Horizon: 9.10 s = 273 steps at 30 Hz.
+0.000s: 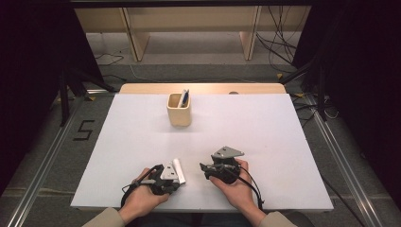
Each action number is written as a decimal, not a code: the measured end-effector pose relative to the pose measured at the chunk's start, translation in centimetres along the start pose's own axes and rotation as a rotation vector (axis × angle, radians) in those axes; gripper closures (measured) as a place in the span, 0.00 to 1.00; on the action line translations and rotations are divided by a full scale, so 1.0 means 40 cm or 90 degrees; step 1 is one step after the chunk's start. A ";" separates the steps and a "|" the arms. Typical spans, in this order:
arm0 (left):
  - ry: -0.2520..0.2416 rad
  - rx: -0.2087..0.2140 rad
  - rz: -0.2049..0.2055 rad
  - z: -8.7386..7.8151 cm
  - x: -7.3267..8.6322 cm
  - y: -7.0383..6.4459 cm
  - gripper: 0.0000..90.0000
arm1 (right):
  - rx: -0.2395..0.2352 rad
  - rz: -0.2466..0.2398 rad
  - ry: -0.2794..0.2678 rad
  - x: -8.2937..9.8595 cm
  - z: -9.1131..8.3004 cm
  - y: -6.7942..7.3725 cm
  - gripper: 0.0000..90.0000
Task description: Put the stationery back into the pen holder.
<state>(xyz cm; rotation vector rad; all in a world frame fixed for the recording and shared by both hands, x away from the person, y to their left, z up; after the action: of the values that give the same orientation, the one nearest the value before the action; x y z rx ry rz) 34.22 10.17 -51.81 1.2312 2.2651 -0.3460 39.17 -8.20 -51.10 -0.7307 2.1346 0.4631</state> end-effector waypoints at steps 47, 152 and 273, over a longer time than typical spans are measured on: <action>0.067 -0.004 0.033 0.018 -0.042 0.000 1.00 | 0.000 0.001 -0.001 0.001 0.002 -0.001 0.50; -0.143 -0.161 -0.200 -0.064 0.037 0.194 0.28 | -0.050 -0.055 0.129 -0.044 0.139 0.163 0.71; -0.153 -0.174 -0.228 -0.050 0.050 0.211 0.30 | 0.038 0.042 -0.125 -0.415 0.179 -0.025 0.79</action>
<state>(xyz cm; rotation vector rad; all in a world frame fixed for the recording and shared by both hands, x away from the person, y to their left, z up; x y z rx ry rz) 39.73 17.11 -51.04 0.6119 2.2245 -0.2839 52.30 0.62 -42.29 -0.5588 1.9843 0.4845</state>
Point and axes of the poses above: each handheld gripper's, and its own axes: z roughly forward along the jaws, x roughly out of its underside, y roughly to its left, the point moved 5 cm from there along z, roughly forward along the jaws
